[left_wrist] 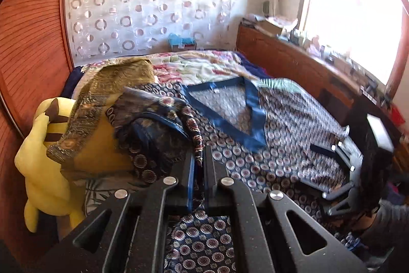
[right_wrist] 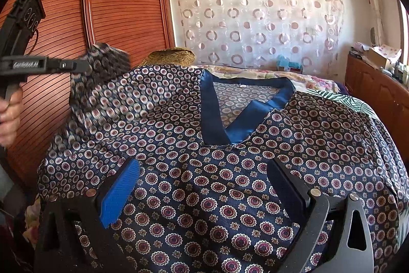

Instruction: Fold small clothes

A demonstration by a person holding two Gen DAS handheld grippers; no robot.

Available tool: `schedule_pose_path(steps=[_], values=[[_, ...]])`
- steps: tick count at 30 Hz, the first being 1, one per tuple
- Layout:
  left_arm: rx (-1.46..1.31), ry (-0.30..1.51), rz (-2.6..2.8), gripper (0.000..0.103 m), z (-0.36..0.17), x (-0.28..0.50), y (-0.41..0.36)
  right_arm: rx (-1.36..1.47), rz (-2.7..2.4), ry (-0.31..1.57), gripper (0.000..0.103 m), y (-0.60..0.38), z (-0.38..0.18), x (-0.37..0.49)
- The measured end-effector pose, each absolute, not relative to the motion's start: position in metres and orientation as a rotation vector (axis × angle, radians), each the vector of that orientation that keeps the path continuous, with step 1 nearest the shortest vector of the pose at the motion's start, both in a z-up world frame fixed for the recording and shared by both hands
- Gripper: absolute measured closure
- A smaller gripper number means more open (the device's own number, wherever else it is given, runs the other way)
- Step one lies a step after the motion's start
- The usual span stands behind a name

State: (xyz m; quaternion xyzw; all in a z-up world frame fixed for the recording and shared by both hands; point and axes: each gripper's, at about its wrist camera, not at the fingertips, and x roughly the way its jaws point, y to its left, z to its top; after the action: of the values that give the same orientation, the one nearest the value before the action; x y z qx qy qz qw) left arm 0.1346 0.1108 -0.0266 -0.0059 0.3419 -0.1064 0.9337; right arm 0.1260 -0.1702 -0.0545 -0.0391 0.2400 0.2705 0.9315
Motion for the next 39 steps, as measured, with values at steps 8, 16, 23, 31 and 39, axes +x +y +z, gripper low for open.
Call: schedule_pose_path(steps=[8, 16, 23, 31, 39], values=[[0.021, 0.800, -0.128, 0.053, -0.060, 0.125, 0.127, -0.068, 0.558, 0.495, 0.003, -0.173, -0.055, 0.127], [0.032, 0.912, -0.097, 0.031, -0.114, 0.133, 0.130, -0.069, 0.558, 0.504, 0.003, -0.171, -0.056, 0.129], [0.028, 0.940, -0.063, 0.027, -0.139, 0.141, 0.137, -0.073, 0.557, 0.514, 0.003, -0.169, -0.056, 0.131], [0.020, 0.832, -0.070, 0.019, -0.146, 0.128, 0.141, -0.087, 0.571, 0.539, 0.003, -0.165, -0.056, 0.135], [0.018, 0.834, -0.069, 0.019, -0.145, 0.129, 0.143, -0.139, 0.668, 0.598, 0.010, -0.150, -0.044, 0.156]])
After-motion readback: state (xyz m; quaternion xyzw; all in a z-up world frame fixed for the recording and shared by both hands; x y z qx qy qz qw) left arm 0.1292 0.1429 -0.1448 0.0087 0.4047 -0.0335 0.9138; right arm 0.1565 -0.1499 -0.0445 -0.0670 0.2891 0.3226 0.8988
